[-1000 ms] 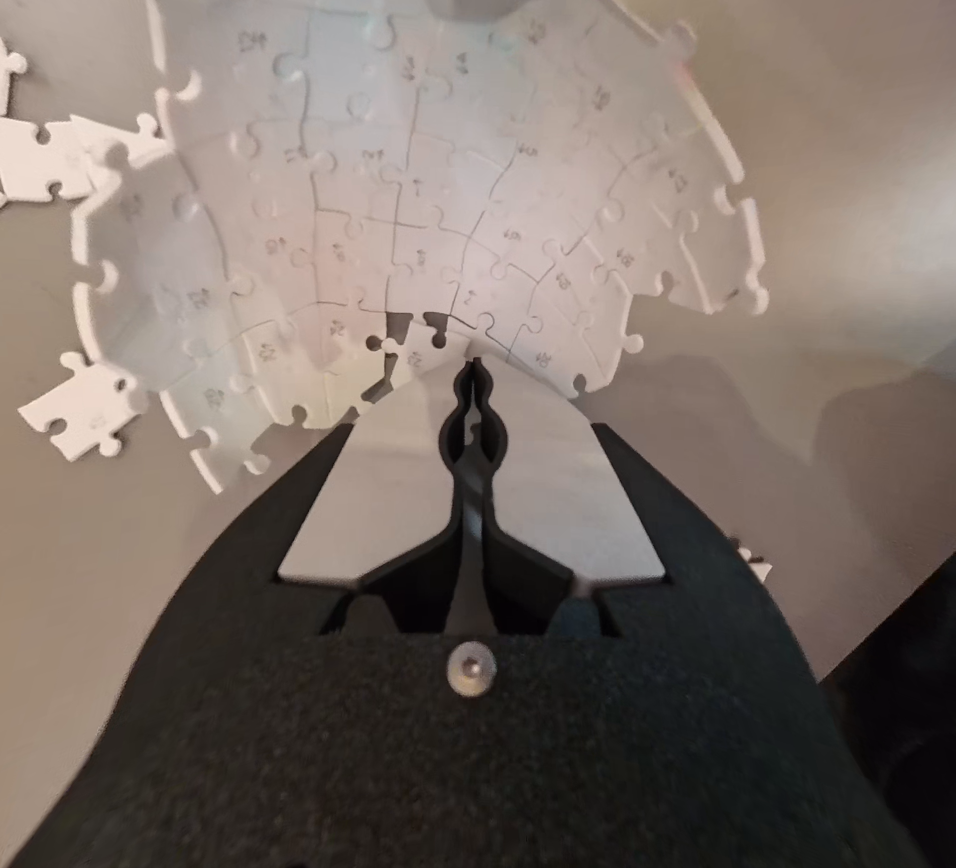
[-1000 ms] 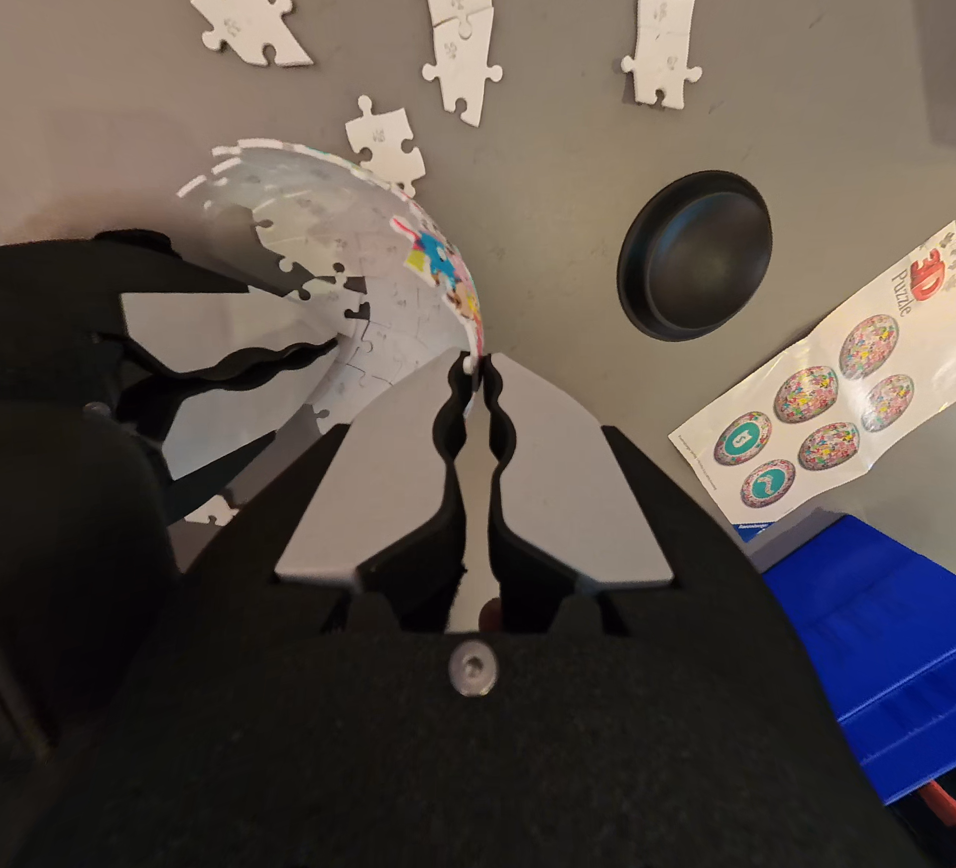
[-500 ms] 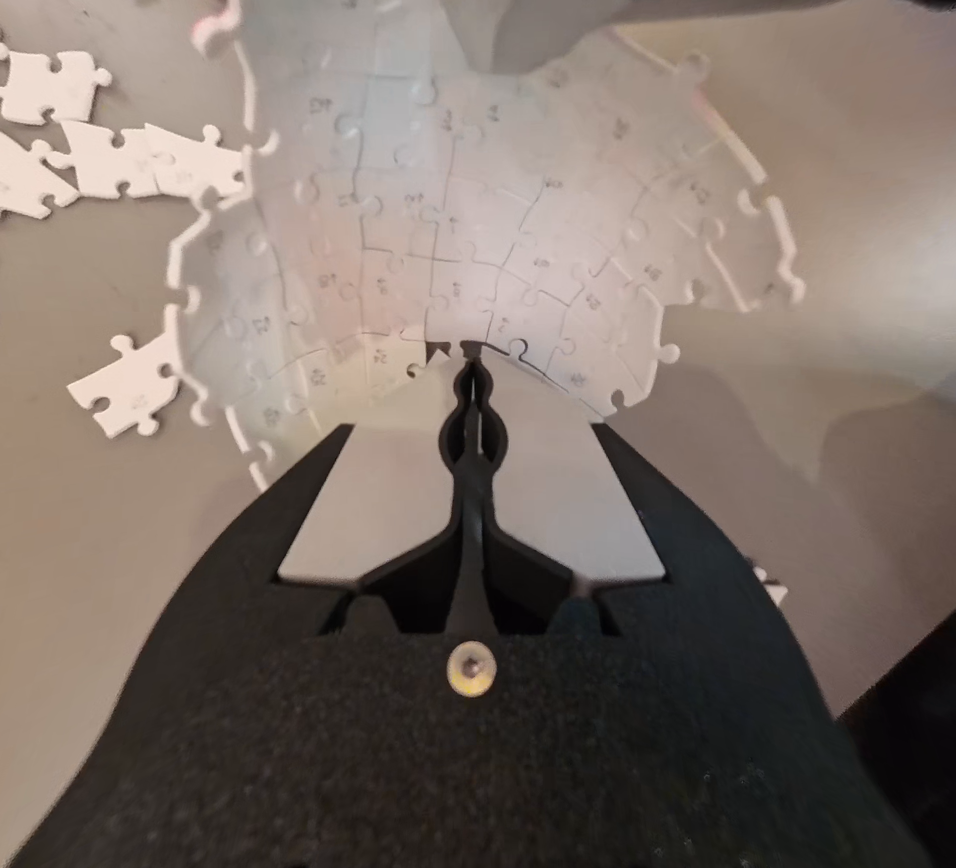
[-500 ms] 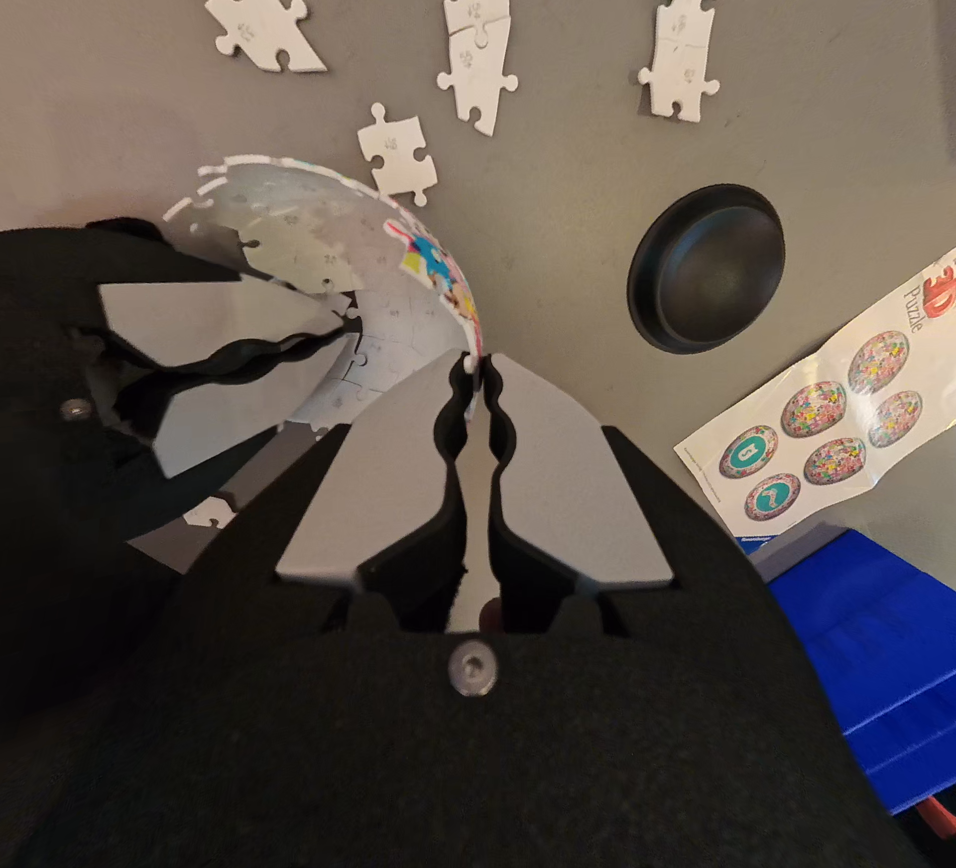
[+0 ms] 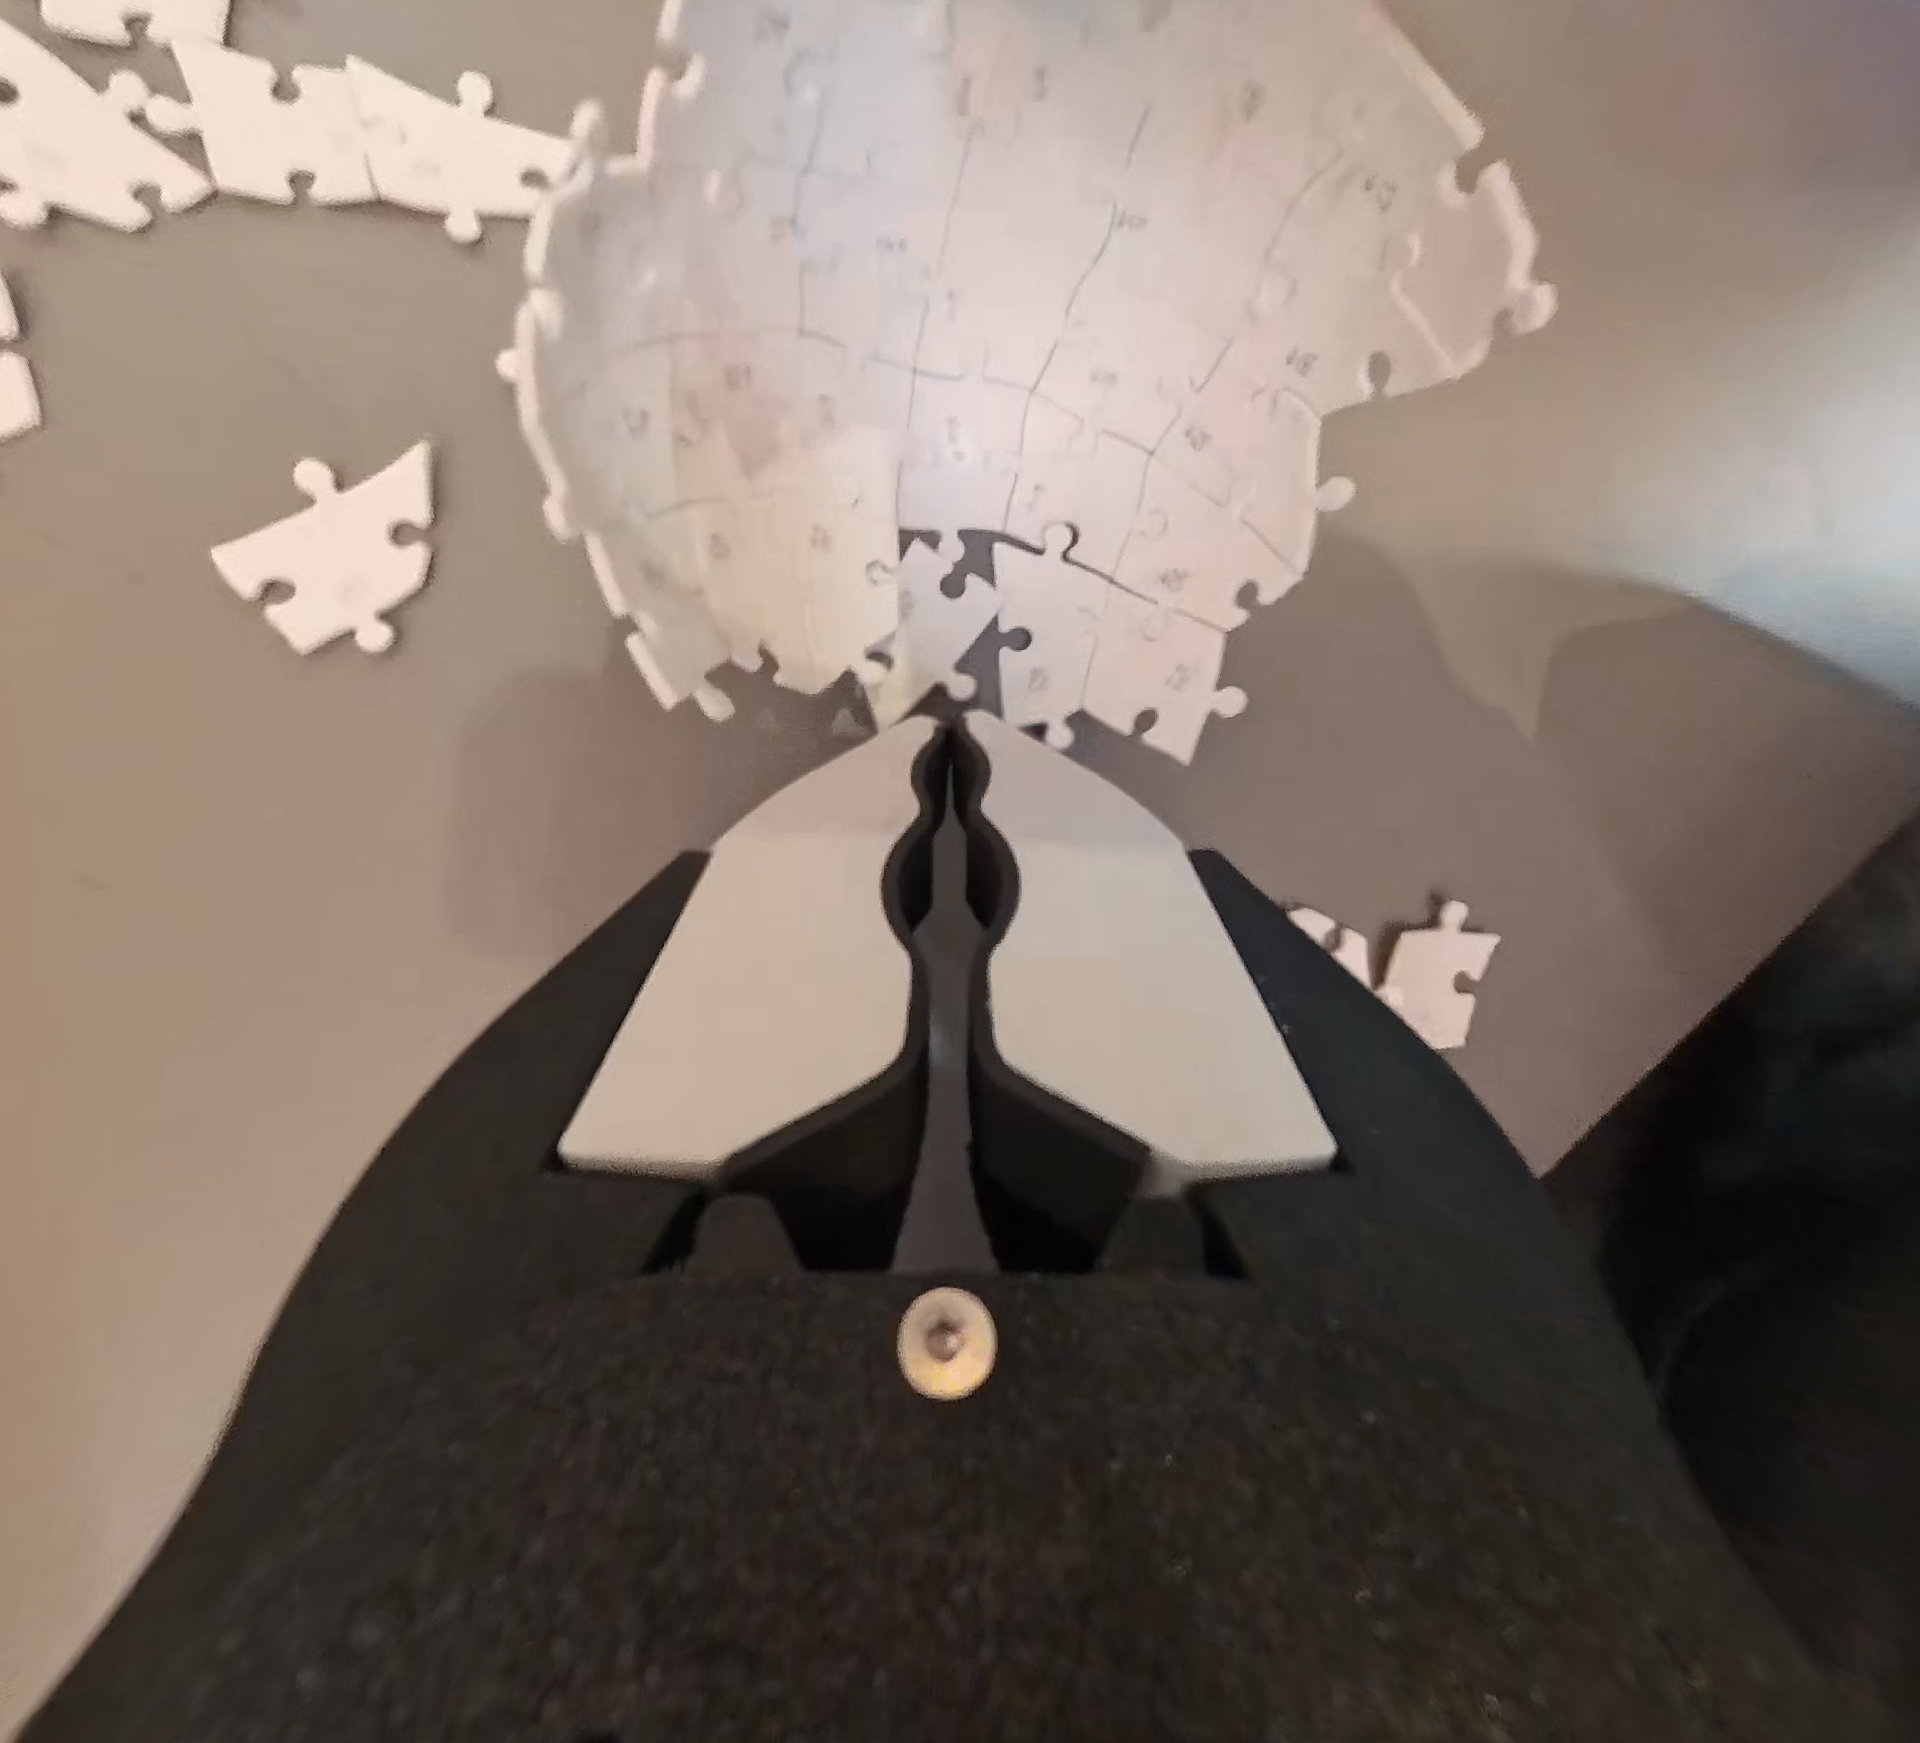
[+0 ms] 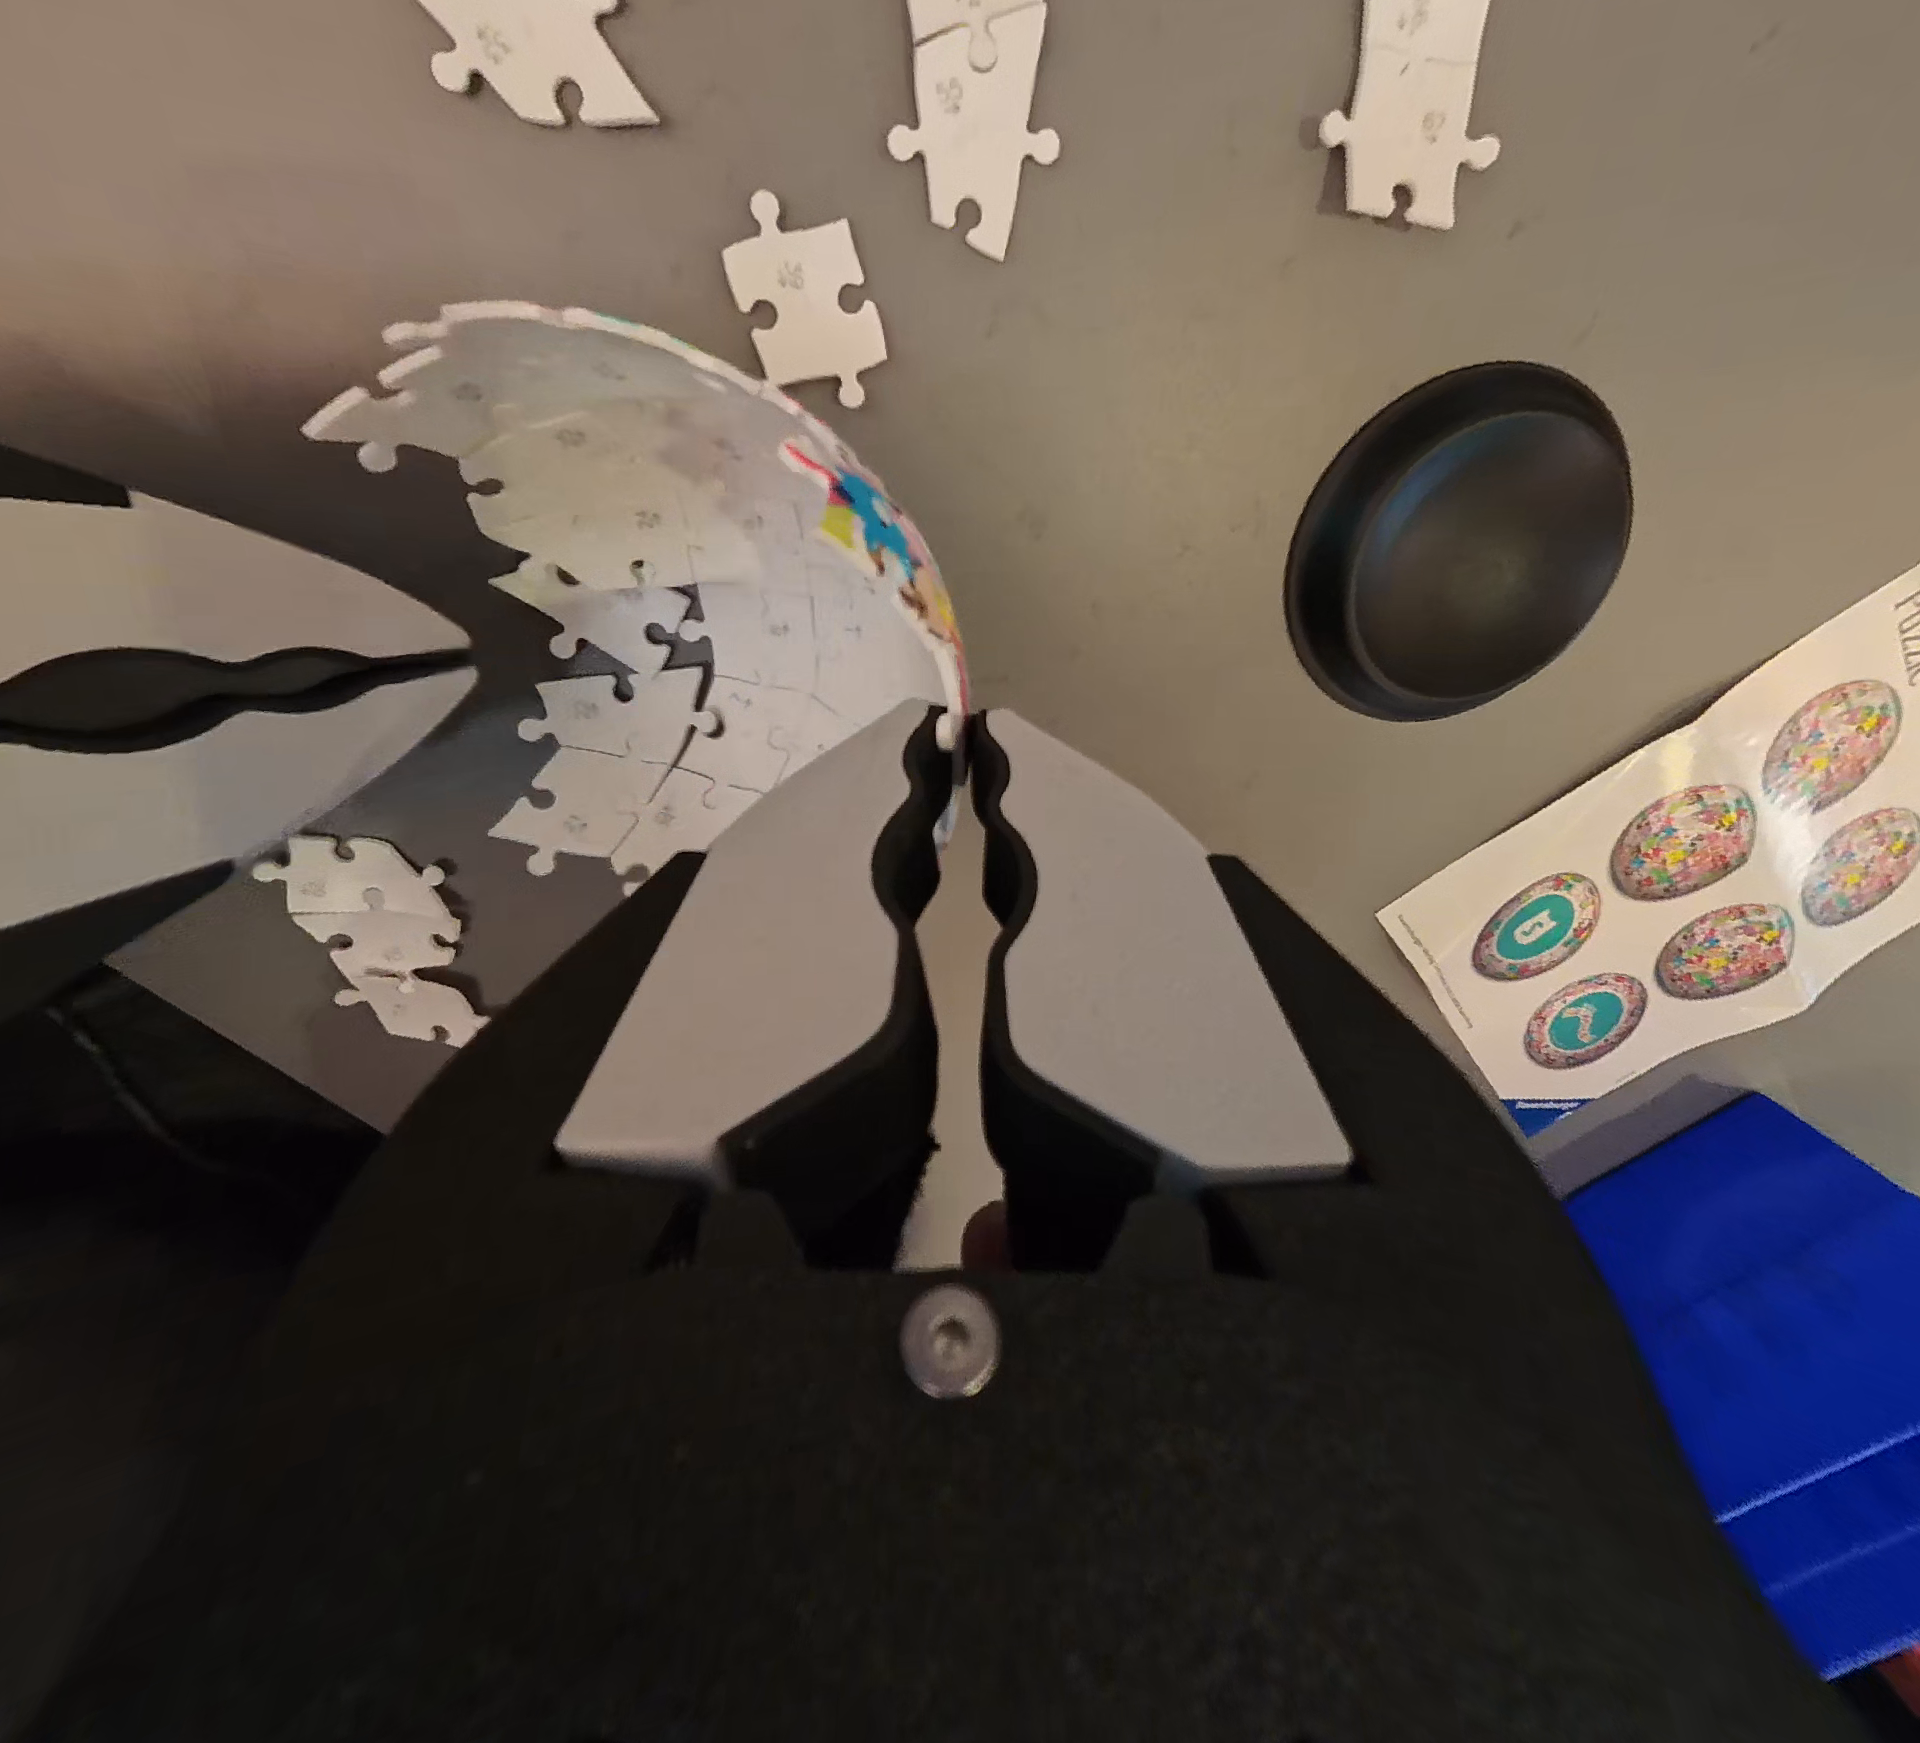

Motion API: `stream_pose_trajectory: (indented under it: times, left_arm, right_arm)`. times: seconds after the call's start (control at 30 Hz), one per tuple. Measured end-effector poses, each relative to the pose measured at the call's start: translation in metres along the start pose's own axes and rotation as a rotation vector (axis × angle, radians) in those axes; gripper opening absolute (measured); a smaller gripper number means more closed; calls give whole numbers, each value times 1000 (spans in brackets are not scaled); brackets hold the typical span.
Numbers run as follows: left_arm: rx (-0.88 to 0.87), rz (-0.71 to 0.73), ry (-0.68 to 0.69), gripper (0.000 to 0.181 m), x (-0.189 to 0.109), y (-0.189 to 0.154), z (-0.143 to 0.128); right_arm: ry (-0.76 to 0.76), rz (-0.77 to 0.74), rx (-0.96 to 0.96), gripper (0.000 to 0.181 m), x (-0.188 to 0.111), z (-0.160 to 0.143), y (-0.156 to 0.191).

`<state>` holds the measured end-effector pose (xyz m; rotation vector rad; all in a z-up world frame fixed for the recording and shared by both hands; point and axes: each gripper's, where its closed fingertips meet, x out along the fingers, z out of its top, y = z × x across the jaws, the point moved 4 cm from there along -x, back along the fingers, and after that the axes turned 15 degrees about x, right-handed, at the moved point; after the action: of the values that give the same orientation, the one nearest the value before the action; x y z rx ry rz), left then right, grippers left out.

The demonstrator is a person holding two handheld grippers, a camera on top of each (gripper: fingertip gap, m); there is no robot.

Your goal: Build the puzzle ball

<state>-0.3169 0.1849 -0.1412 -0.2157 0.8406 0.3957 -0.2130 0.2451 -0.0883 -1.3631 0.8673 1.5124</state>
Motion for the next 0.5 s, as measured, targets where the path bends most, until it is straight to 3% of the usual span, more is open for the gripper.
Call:
stream_pose_trajectory:
  times: [0.2,0.5]
  left_arm:
    - [-48,-14,-1,1,9,-3,-11]
    - [26,-26,-4,4,15,-20,-2]
  right_arm:
    - [2,18,43,3,3,-5,-4]
    - [20,34,74,3,3,-12,-9]
